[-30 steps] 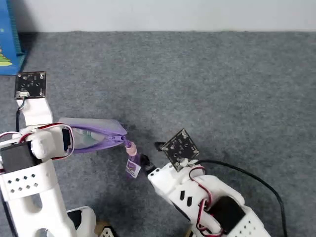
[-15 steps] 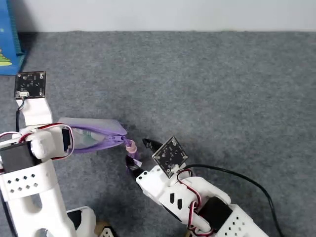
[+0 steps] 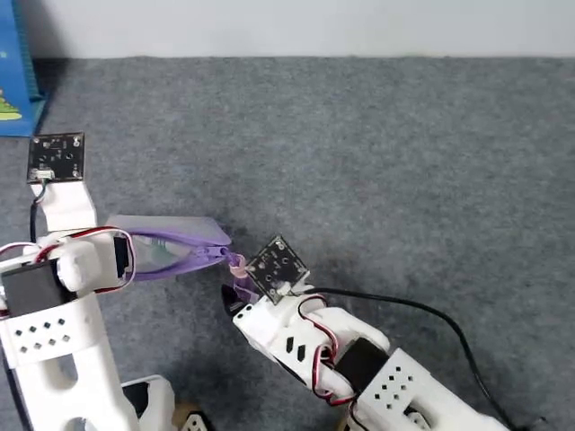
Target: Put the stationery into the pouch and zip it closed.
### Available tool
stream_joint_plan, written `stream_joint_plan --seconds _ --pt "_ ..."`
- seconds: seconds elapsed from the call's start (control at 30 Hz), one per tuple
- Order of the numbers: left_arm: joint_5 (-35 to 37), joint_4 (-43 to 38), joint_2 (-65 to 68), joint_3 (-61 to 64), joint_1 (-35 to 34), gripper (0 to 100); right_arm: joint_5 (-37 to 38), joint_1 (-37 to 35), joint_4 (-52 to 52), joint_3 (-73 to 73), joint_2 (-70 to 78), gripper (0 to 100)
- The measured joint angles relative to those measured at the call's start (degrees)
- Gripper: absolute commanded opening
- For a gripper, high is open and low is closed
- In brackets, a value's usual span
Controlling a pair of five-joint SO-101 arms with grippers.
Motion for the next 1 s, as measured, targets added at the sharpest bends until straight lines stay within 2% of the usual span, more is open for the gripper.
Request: stream_joint_plan --seconds 0.4,0.6,0.8,0.93,1.0 --pt "0.0 0.0 0.0 0.0 0.0 8 0.0 0.0 -4.1 -0.1 0.2 19.9" --pt "0.0 0.0 0.0 0.0 0.0 6 0.0 0.1 -6.9 -0.1 0.2 9.5" --pt "0.0 0.0 0.2 0.0 0.0 4 2.9 0.2 -11.0 -0.1 0.2 8.8" --pt "0.0 0.0 0.2 0.0 0.0 4 3.5 0.3 -11.3 -0.1 0.2 0.2" --pt "0.0 0.0 0.3 0.0 -0.1 4 3.7 0.4 -11.3 0.0 0.2 0.8"
